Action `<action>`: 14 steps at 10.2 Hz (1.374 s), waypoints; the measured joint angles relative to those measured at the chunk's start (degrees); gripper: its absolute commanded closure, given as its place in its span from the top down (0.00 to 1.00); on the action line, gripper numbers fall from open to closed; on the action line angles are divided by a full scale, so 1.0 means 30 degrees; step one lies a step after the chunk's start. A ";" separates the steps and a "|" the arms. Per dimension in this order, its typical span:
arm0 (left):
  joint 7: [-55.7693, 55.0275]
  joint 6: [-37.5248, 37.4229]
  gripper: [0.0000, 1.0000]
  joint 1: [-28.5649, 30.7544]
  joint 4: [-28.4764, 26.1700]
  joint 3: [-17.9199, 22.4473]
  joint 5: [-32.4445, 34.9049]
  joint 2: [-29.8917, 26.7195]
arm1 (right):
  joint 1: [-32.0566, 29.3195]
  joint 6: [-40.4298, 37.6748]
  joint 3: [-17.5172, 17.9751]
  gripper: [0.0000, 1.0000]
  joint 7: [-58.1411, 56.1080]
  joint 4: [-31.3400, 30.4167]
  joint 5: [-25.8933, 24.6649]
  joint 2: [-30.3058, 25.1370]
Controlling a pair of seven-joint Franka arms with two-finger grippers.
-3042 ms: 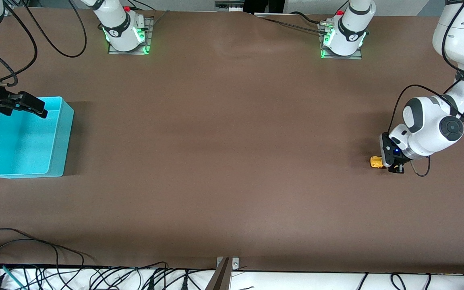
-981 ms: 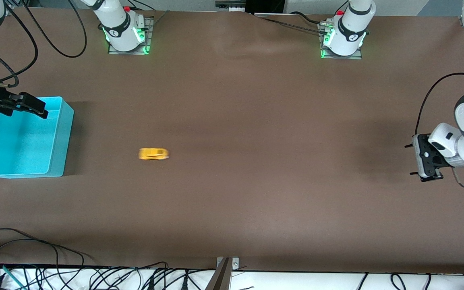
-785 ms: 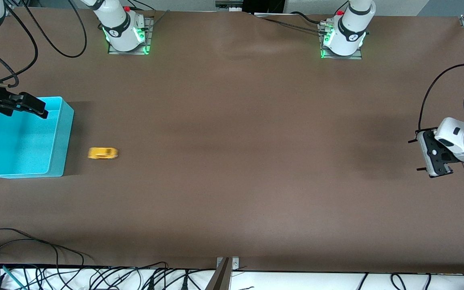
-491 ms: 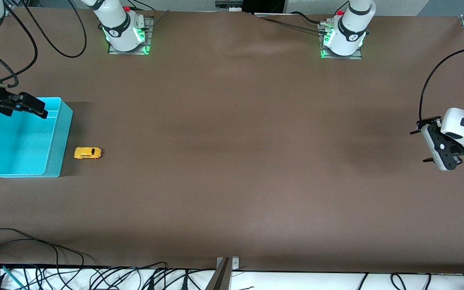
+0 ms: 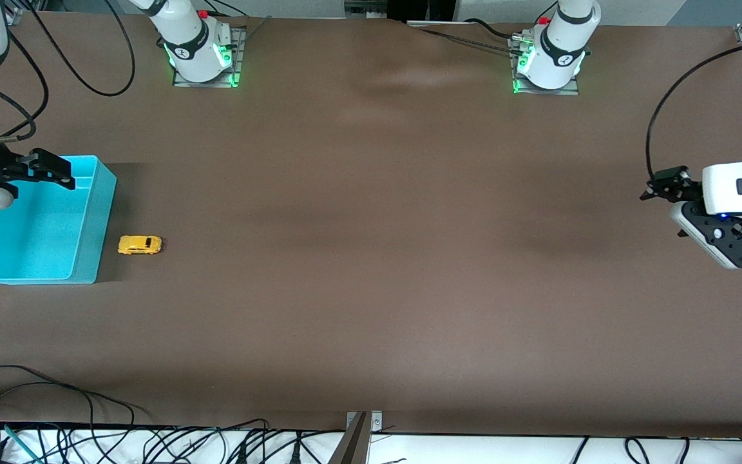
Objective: Wind up and store yellow beetle car
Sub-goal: 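Raise the left gripper to rest while the right gripper reaches the car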
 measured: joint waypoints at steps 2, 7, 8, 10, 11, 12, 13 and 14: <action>-0.3233 -0.0671 1.00 -0.0360 0.0456 -0.0427 0.0001 -0.0102 | -0.0316 0.0092 -0.0010 1.00 -0.3683 -0.0144 -0.0033 0.0638; -0.6210 0.0824 1.00 -0.4524 -0.1219 0.4221 0.0005 -0.3171 | -0.0409 0.2747 -0.0009 1.00 -1.2319 -0.0939 -0.1113 0.3196; -0.6210 0.2557 1.00 -0.4561 -0.2739 0.4509 0.0005 -0.3892 | -0.0459 0.3815 -0.0008 1.00 -1.4119 -0.1506 -0.1179 0.3446; -0.6210 0.4370 1.00 -0.4563 -0.4929 0.4586 0.0005 -0.4831 | -0.0895 0.6233 -0.0027 1.00 -1.7088 -0.3455 -0.1179 0.3617; -0.6210 0.4456 1.00 -0.4528 -0.5309 0.4538 0.0005 -0.5298 | -0.1115 0.7569 -0.0031 1.00 -1.8250 -0.4473 -0.1179 0.3624; -0.6210 0.4417 1.00 -0.4494 -0.5618 0.4475 0.0005 -0.5859 | -0.1254 0.8986 -0.0035 1.00 -1.9161 -0.5443 -0.1178 0.3639; -0.6163 0.4402 1.00 -0.4458 -0.6019 0.4473 0.0005 -0.6364 | -0.1302 1.0099 -0.0035 1.00 -1.9794 -0.6278 -0.1161 0.3654; -0.6088 0.4402 1.00 -0.4436 -0.6307 0.4473 0.0028 -0.6631 | -0.1312 1.0854 -0.0032 1.00 -2.0505 -0.6975 -0.0870 0.3675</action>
